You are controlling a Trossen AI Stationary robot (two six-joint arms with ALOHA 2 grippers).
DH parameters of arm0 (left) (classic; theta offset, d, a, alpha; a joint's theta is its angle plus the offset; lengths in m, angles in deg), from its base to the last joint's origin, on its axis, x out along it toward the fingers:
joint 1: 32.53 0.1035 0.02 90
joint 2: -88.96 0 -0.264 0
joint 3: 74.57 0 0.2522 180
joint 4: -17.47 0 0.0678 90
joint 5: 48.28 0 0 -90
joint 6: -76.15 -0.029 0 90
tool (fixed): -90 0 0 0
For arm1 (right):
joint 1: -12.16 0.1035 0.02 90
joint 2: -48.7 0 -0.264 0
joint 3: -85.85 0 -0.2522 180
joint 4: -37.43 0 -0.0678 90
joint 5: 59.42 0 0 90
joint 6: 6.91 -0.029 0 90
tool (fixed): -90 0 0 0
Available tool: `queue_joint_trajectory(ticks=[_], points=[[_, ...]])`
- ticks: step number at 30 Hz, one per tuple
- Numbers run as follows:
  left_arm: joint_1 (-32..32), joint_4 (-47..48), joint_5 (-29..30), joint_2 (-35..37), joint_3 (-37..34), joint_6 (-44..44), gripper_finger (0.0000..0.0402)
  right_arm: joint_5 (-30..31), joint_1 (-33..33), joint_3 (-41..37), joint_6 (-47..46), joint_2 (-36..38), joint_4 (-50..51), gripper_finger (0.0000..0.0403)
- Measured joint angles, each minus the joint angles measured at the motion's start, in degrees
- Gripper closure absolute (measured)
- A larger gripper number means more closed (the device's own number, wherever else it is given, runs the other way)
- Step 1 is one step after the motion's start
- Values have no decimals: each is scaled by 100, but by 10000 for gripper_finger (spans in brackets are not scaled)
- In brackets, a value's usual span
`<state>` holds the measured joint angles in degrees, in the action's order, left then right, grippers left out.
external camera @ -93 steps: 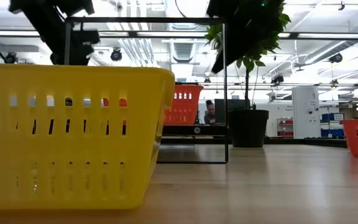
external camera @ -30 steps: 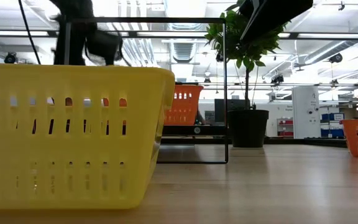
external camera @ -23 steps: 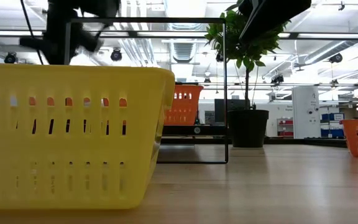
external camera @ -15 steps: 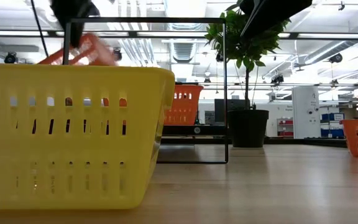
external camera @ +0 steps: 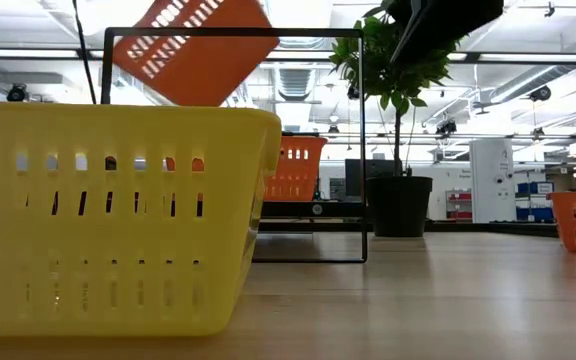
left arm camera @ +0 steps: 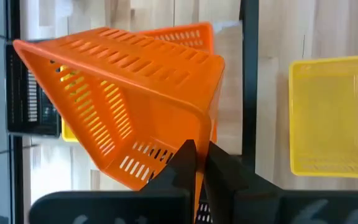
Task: Stack baskets on shelf by color
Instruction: Stack the top orange bin on top of the other orange bin on the shelf
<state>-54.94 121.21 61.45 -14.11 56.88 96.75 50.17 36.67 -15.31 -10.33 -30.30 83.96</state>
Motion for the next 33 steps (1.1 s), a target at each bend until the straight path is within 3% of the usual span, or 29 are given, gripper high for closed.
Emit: queue_joint_trajectory(ticks=[25,33], points=[[309,-443,87,-547,2,116,401,4,0,-227,-59,63,-44,394],[368,-449,87,-647,2,98,373,3,0,-229,-66,63,-44,394]])
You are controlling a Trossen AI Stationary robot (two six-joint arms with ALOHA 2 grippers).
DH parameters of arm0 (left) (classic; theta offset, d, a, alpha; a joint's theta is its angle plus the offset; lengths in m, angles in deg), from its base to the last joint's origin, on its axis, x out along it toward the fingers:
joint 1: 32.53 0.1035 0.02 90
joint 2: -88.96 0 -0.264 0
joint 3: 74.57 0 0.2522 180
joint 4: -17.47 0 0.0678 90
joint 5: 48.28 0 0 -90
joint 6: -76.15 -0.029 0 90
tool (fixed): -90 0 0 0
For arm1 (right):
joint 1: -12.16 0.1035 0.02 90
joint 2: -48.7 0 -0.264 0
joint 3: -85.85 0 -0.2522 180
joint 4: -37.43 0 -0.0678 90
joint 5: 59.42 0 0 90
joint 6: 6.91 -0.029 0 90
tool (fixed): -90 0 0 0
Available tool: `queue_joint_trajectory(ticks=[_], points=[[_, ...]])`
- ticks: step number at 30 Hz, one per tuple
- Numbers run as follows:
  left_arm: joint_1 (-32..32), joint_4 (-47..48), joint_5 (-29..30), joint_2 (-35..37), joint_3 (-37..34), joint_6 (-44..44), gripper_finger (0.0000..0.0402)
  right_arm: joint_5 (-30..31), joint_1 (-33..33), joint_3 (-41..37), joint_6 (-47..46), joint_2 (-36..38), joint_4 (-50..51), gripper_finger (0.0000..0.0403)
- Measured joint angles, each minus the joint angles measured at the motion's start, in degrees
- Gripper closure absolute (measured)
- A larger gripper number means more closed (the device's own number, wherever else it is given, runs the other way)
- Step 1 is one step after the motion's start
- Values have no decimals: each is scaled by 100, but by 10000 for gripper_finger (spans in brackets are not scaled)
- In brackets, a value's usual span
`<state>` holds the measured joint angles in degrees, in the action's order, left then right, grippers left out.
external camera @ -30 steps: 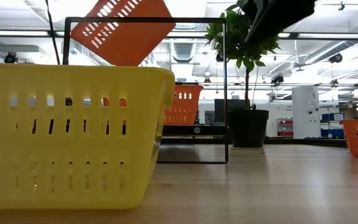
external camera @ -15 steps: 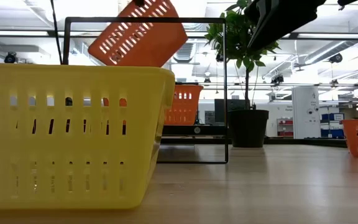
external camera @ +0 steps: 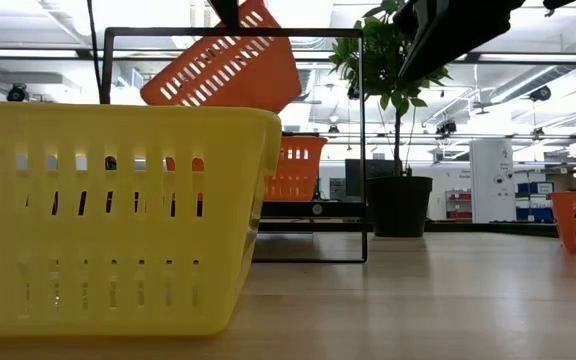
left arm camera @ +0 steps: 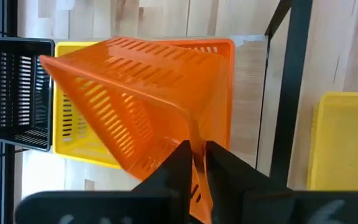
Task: Stack baskets on shelf by color
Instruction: Stack the top orange bin on top of the other orange bin on the shelf
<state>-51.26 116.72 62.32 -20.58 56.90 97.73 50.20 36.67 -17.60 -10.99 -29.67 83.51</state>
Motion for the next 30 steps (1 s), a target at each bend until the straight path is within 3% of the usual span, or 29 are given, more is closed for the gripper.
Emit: queue_joint_trajectory(ticks=[24,30], points=[[-51,-107,-8,253,-7,-448,365,-1,0,-61,-269,0,-2,394],[-509,-373,725,598,-21,-952,365,151,20,-63,-551,0,-143,394]])
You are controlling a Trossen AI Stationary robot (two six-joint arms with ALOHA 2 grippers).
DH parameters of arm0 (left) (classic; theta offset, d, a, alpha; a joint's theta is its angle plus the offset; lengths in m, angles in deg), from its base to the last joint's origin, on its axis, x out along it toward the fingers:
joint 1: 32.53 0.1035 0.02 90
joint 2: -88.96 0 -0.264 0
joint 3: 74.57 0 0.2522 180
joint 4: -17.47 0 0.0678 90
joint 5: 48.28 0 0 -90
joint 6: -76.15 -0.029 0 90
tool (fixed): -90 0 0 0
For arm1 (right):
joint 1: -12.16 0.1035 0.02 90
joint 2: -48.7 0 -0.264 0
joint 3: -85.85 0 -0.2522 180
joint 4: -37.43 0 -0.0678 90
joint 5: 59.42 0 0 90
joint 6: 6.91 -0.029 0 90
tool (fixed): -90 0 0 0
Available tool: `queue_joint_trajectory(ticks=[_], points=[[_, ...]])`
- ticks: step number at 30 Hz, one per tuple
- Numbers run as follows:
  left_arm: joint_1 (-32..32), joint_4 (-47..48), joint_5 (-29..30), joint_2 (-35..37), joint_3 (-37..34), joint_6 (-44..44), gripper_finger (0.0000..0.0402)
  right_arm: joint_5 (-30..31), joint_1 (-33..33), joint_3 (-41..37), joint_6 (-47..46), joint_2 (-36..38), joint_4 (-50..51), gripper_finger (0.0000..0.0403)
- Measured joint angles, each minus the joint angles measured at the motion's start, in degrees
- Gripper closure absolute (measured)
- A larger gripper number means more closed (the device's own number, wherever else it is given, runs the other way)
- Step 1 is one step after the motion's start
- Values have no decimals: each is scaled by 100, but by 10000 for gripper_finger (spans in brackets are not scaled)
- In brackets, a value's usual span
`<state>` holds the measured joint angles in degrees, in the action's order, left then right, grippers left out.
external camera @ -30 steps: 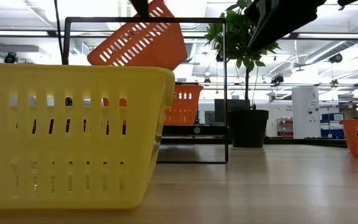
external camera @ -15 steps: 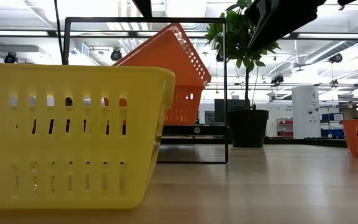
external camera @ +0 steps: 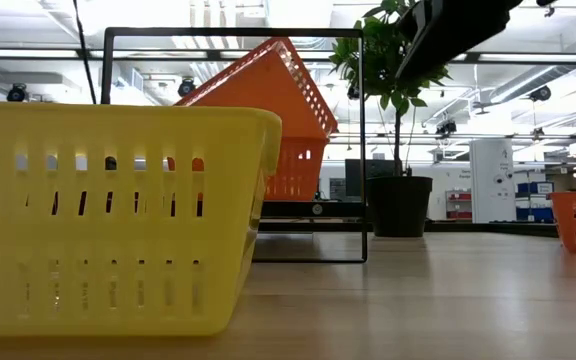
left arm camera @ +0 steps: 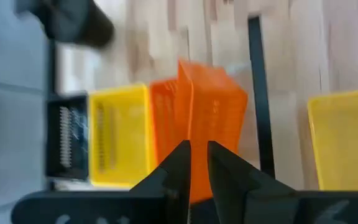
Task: Stack baskets on shelf by color
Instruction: Stack the top orange bin on top of the other orange bin on the shelf
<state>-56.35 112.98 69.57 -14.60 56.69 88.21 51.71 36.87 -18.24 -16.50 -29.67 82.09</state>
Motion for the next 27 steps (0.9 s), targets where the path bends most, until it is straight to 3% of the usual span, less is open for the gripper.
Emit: queue_joint_trajectory(ticks=[5,11,19,27], points=[[-472,-908,378,400,-625,-583,365,-3,15,-2,-82,-1,-329,394],[-757,-3100,381,1403,-2626,-1666,365,-12,15,69,-276,-2,-607,385],[-766,-6010,426,3168,-5279,-2768,365,110,-59,700,-668,-10,-620,311],[-766,-7708,441,4786,-7068,-3357,365,80,-311,1732,-877,-254,-572,257]])
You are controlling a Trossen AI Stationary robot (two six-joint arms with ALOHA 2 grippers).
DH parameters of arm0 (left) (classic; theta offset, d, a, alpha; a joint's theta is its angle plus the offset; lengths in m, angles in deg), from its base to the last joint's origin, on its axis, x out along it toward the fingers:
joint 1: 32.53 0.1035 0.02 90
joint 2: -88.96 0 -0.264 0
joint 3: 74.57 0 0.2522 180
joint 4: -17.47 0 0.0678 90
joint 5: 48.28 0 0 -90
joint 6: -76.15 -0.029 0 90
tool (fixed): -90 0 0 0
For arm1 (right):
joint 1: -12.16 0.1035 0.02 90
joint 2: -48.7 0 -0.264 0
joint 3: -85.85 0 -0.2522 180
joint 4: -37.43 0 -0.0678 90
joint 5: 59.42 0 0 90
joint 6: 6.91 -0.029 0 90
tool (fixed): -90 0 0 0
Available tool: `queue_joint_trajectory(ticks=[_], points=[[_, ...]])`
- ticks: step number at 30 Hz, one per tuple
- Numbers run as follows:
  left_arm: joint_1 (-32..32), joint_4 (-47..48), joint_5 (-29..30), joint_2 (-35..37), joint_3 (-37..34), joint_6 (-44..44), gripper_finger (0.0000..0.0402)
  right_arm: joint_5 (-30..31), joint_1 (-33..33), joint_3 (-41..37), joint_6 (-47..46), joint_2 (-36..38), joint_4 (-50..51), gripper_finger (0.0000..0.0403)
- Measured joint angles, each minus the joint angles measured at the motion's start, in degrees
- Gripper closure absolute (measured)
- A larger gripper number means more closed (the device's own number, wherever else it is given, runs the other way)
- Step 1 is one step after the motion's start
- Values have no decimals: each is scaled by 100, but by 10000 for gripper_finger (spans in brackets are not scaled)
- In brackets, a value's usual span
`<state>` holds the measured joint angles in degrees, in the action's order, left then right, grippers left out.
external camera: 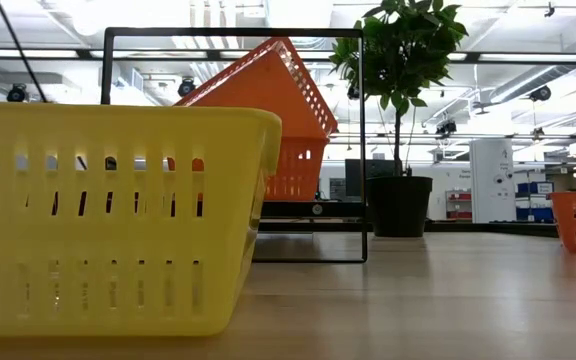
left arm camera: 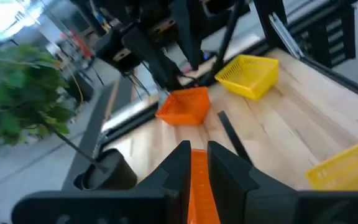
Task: Stack baskets on shelf by color
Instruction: Stack the top orange bin on top of the other orange bin on the shelf
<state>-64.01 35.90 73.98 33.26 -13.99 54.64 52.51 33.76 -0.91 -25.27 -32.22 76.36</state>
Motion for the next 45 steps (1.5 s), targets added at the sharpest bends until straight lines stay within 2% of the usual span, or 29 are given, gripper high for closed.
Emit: queue_joint_trajectory(ticks=[5,11,17,34,41,45], points=[[0,-921,12,738,-687,-460,365,-430,-280,629,18,-299,187,244],[0,-1064,17,1310,-1083,-444,365,-1126,-817,1289,-122,-713,801,241],[0,-1070,17,1432,-1136,-444,365,-2011,-1263,1723,-122,-1220,997,241],[0,-1062,13,1196,-1149,-477,365,-2256,-1477,2819,-122,-2388,1965,241],[0,-1062,12,1204,-1151,-475,365,-2260,-1479,2976,-122,-2636,2325,241],[0,-1062,14,1202,-1153,-477,365,-2483,-1488,2978,-217,-2657,2311,242]])
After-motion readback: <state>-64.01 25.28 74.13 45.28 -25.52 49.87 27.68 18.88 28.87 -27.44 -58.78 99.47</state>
